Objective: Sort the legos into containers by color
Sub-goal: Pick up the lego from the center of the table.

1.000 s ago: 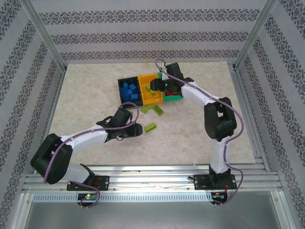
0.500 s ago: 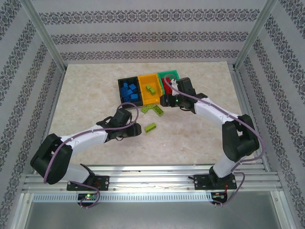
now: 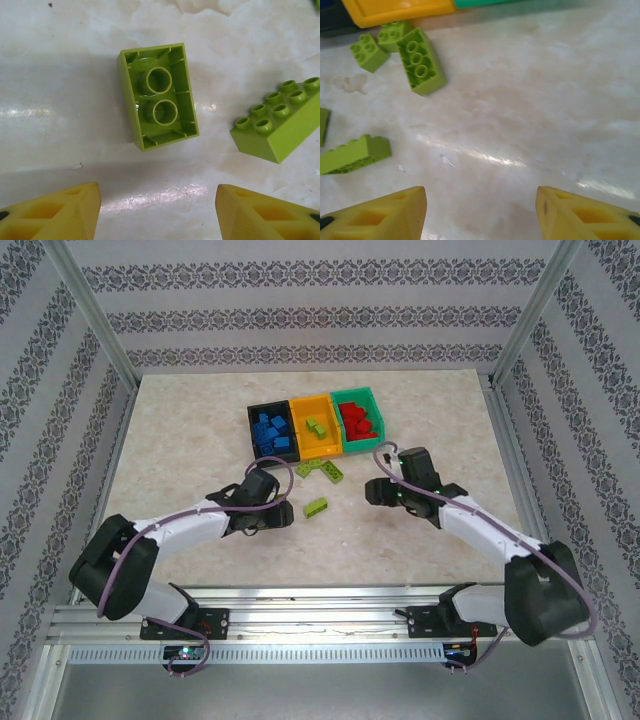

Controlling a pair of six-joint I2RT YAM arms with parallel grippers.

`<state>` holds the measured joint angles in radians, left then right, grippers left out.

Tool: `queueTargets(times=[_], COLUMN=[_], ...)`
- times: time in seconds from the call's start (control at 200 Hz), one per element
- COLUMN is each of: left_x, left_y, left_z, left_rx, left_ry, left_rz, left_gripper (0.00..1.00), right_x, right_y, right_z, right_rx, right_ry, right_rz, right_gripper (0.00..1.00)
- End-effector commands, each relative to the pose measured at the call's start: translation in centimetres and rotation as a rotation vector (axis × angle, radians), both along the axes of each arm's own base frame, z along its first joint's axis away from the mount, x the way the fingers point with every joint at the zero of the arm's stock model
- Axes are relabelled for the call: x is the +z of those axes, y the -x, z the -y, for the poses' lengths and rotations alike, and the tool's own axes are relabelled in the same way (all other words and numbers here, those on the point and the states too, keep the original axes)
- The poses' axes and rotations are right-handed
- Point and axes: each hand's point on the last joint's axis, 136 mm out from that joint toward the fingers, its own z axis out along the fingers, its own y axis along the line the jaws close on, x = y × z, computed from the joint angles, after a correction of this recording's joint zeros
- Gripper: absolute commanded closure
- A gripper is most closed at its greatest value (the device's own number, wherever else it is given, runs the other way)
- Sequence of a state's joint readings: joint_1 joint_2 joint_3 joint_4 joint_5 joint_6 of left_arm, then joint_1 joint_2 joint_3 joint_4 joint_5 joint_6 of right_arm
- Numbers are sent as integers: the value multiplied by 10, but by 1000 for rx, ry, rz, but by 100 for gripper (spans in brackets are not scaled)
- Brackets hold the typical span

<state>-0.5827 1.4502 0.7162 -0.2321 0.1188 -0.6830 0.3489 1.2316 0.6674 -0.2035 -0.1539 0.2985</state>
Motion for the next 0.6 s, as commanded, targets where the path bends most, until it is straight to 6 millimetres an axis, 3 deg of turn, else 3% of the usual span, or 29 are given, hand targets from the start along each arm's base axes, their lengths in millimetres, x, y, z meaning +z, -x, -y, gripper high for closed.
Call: queueTargets(times=[0.0, 0.265, 0.44, 0.595], left_x=[2, 0, -4, -6], left_y=[-5, -18, -27, -35], left_z=[2, 7, 4, 1], left_rx=[-31, -59, -51, -43], left_ry=[-46, -87, -117, -127], left_rz=[2, -15, -28, -36], left_gripper=[38, 38, 38, 38], right_x=[3, -7, -22, -21], right_y=[5, 15, 17, 16], right_z=[20, 41, 41, 35], right_rx=[-65, -152, -164, -136], right_ry=[16, -2, -41, -53], right_rz=[32, 53, 60, 58], right_gripper=[40, 39, 40, 39])
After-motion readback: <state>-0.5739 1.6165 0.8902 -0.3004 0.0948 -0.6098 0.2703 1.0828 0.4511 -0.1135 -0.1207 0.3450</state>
